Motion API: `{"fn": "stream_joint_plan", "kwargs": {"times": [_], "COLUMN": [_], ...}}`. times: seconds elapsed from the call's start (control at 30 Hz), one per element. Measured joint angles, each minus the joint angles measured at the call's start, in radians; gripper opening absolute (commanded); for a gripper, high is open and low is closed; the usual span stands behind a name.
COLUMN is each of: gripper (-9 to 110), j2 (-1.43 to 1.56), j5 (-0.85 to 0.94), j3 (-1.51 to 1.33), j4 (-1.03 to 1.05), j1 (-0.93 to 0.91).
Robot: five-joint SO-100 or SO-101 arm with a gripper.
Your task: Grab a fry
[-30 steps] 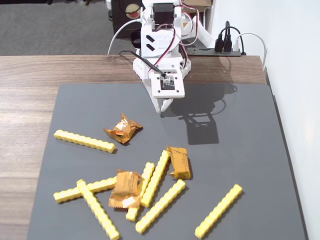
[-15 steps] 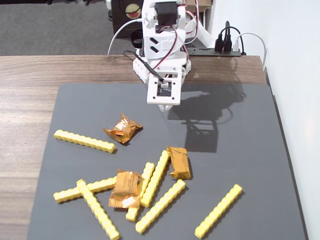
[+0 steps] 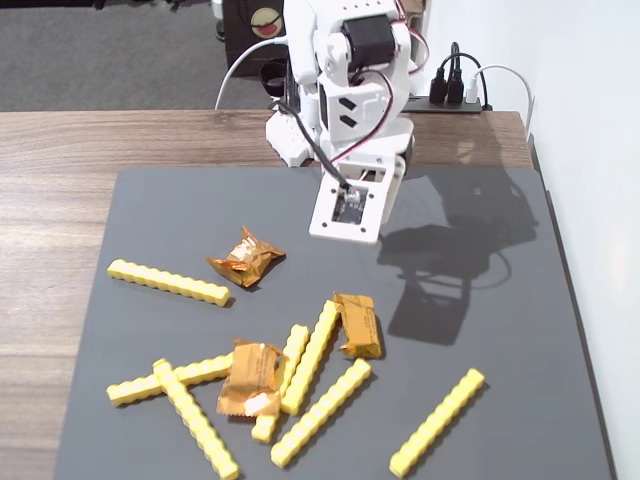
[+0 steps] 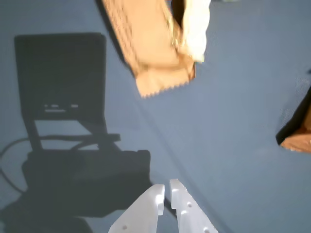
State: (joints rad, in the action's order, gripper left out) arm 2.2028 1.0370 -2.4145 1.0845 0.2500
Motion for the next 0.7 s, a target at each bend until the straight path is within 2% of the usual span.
{"fn": "stream_joint_plan", "kwargs": {"times": [0.3, 0.7], "gripper": [0, 0], "j2": [-0.318, -0.749], "j5": [-0.094, -0.314], "j3": [0.308, 0.834], "j4": [-0.006, 0.112], "j1": [0.023, 0.135]}}
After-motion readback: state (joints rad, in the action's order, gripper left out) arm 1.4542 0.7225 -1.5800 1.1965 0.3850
